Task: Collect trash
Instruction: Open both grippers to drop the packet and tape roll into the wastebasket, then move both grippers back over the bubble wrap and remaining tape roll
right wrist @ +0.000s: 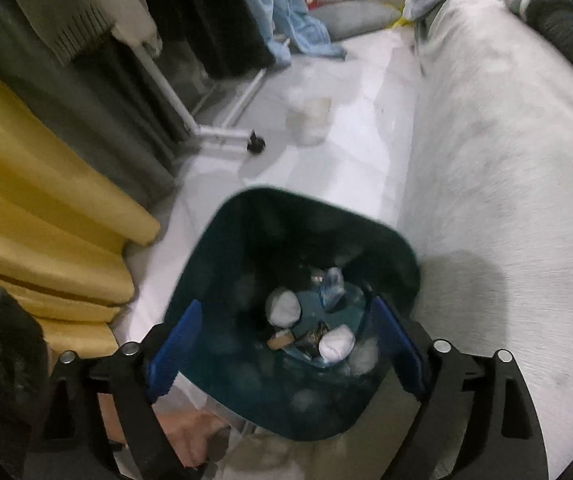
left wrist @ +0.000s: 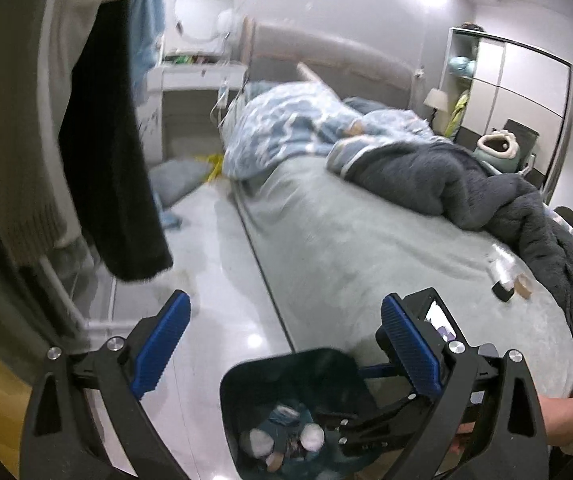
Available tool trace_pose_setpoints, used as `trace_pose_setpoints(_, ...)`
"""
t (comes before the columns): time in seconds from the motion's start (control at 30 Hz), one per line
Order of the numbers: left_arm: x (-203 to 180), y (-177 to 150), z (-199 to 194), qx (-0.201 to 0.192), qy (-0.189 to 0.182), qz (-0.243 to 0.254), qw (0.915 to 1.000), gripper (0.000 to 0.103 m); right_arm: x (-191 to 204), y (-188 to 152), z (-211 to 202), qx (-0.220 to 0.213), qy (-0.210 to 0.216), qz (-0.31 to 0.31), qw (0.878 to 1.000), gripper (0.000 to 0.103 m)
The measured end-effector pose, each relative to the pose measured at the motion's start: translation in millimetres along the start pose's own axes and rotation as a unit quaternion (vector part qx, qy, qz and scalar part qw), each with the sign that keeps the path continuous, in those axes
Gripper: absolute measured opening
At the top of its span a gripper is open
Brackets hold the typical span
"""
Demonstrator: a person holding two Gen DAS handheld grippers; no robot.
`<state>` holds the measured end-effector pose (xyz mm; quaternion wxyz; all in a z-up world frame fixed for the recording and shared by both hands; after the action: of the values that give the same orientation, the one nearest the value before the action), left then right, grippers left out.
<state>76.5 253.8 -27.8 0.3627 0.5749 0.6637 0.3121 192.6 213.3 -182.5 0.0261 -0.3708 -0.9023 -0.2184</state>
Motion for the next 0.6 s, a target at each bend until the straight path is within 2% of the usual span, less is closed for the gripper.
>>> trace_pose_setpoints(0.3,-43,19,-11,-0.035,-0.028,0.02,0.9988,0.098,-23,9,-84,-0.098,-0.007,0.022,0.995,0.092)
trace_pose_setpoints(0.6,-87,33,-7,-0.045,-0.053,0.034,0.997,0.098,-86,-11,-143,-0.16,-0.042,0.054,0.985,0.092)
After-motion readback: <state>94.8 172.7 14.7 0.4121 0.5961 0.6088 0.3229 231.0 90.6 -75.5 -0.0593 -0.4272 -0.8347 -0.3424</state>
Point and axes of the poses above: each gripper's, at about its wrist camera, not at the fingertips, and z roughly the way its jaws point, x to its left, y to its top, the point moved 3 cm from there along z, roughly the way its jaws point
